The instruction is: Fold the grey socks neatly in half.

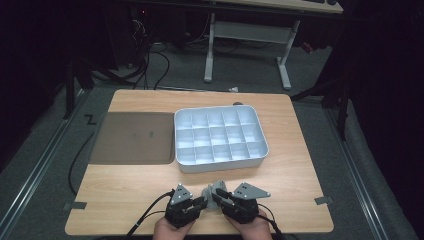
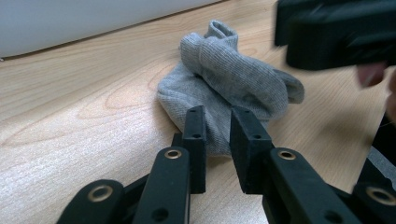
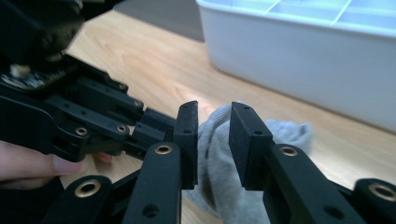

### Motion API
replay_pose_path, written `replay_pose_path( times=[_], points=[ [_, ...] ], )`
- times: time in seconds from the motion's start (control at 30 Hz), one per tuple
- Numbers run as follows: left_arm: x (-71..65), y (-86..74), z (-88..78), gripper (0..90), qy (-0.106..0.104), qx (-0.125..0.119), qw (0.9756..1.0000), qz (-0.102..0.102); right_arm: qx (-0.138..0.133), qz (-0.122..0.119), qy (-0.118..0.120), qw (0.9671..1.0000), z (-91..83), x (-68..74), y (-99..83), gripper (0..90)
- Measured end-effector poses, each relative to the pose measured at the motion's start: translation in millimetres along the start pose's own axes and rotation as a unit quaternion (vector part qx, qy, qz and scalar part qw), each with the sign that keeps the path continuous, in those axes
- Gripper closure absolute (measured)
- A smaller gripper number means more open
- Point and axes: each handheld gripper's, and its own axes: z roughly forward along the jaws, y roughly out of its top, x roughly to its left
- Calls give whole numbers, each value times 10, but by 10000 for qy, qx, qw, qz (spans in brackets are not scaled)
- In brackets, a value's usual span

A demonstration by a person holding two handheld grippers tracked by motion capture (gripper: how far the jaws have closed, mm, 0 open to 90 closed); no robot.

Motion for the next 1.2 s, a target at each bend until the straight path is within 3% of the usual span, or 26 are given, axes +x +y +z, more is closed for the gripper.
replay_pose_path(
  times=[0.13, 0.47, 0.6, 0.67, 0.83, 0.97, 1.2],
  points=[
    [1, 0, -12, 754, -9, -5, 10000, 4, -62, 14, -133, 9999, -89, -38, -13, 721],
    [13, -4, -15, 757, -6, -13, 10000, -14, 442, -72, -175, 9988, 16, -45, -192, 663],
    [7, 3, -37, 754, -6, -71, 10000, 11, 572, -71, -214, 9981, 75, -39, -221, 811],
    [-22, 34, -87, 749, 68, -208, 9997, 139, 599, -84, -245, 9979, 88, -32, -224, 852],
    [-85, 165, -179, 757, 128, -508, 9981, 317, 644, -103, -204, 9977, 109, -29, -232, 859],
    [-80, 200, -183, 774, 145, -575, 9978, 295, 710, -128, -179, 9972, 131, -20, -243, 861],
    [-133, 186, -102, 789, 100, -519, 9976, 438, 757, -136, -125, 9970, 164, -16, -251, 862]
  ],
)
